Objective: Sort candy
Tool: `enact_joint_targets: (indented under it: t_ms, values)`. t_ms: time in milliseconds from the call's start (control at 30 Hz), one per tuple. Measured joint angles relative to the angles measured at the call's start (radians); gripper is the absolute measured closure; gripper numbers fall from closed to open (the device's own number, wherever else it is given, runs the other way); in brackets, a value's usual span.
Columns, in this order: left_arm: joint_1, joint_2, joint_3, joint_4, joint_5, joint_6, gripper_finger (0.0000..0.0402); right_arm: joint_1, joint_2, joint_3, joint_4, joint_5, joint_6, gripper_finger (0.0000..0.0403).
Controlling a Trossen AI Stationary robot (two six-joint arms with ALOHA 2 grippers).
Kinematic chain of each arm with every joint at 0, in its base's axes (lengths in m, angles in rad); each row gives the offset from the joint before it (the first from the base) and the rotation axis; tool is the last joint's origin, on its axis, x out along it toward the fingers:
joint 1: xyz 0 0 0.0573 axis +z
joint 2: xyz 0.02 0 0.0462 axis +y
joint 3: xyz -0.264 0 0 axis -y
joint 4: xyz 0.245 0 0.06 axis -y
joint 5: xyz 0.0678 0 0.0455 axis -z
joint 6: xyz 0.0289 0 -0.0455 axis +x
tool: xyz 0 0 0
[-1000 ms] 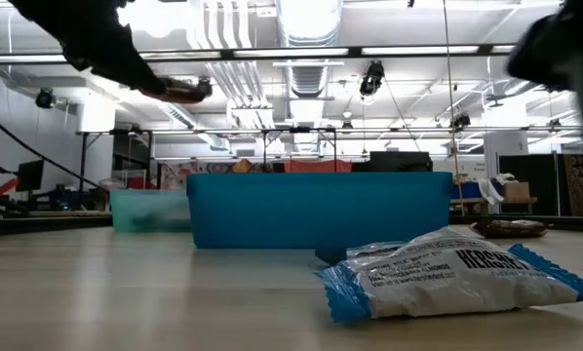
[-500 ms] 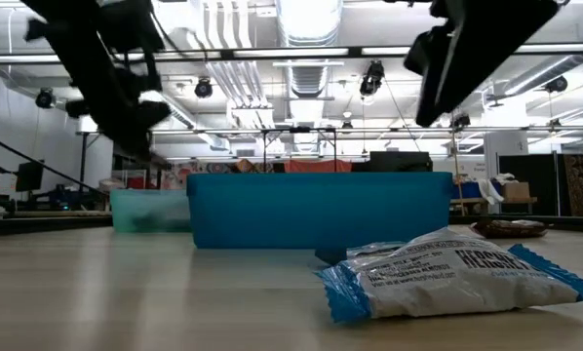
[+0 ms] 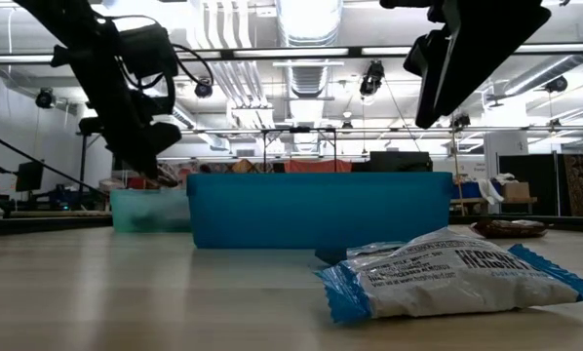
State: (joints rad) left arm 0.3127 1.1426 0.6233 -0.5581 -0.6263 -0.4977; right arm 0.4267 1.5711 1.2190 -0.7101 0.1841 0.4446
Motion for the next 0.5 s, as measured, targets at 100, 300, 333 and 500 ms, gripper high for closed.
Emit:
enact_joint_targets:
  t_ms: [100,300,333,500]
  values:
    - [0.000,0.012,0.004,0.005,-0.019,-0.009,0.0307,0.000,0.000,0.000,0.000,0.000,0.000,0.0213]
    - [0.000,0.026,0.004,0.005,-0.019,-0.016,0.0251,0.001,0.000,0.000,0.000,0.000,0.008,0.0213]
    - [0.000,0.026,0.004,0.005,-0.019,-0.016,0.0243,0.001,0.000,0.000,0.000,0.000,0.008,0.0213]
    - [-0.011,0.009,0.006,0.004,0.005,-0.010,0.0214,0.001,0.000,0.000,-0.003,0.000,0.015,0.0213]
